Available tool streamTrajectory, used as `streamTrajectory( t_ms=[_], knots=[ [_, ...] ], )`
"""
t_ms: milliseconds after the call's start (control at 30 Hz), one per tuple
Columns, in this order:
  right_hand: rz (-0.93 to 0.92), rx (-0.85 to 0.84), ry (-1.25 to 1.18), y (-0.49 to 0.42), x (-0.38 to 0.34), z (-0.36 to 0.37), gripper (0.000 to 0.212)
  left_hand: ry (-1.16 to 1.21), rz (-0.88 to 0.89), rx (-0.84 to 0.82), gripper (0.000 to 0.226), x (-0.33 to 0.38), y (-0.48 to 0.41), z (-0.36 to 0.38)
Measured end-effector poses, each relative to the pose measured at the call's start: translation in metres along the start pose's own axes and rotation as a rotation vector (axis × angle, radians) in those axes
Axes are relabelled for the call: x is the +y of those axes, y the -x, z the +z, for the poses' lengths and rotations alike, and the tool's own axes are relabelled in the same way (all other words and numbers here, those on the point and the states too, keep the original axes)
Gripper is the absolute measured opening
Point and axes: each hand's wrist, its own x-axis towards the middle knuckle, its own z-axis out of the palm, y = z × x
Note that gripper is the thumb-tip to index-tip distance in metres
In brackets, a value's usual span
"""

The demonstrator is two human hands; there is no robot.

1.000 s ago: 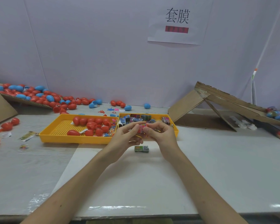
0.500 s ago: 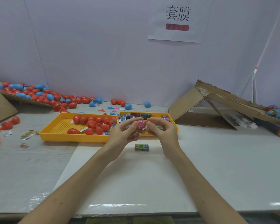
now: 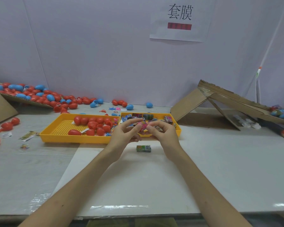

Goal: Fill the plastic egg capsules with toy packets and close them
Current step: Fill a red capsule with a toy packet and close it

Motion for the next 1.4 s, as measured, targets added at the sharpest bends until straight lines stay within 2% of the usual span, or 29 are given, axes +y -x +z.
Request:
streamTrajectory(
  t_ms=[300, 667, 933, 967, 1100, 1267, 1400],
  knots=[
    [0.039, -0.061, 0.049, 0.0006, -0.0001, 0.0022, 0.012, -0.049, 0.008, -0.007, 0.035, -0.0005, 0.0002, 0.0004],
    [0.020, -0.076, 0.148, 0.0000, 0.0013, 0.0015, 0.013, -0.096, 0.028, -0.032, 0.029, -0.0016, 0.0004, -0.0007],
    [-0.024, -0.015, 0.081, 0.0006, -0.0002, 0.0004, 0.007, -0.022, -0.006, -0.019, 0.024, 0.0015, -0.0001, -0.0004],
    [-0.039, -0.013, 0.054, 0.0008, -0.0009, 0.0001, 0.002, 0.007, -0.023, -0.015, 0.025, 0.0022, -0.0002, -0.0006],
    [-0.096, -0.016, 0.065, 0.0028, -0.0032, 0.0026, 0.013, 0.057, -0.077, -0.032, 0.029, 0.0025, 0.0006, -0.0012],
    [-0.117, 0.040, 0.047, 0.0016, -0.0033, 0.0005, 0.008, 0.062, -0.121, -0.057, 0.036, 0.0028, 0.0008, 0.0004],
    [-0.085, -0.010, 0.052, 0.0020, -0.0024, 0.0038, 0.021, 0.075, -0.136, -0.052, 0.043, 0.0031, 0.0001, 0.0002]
  ],
)
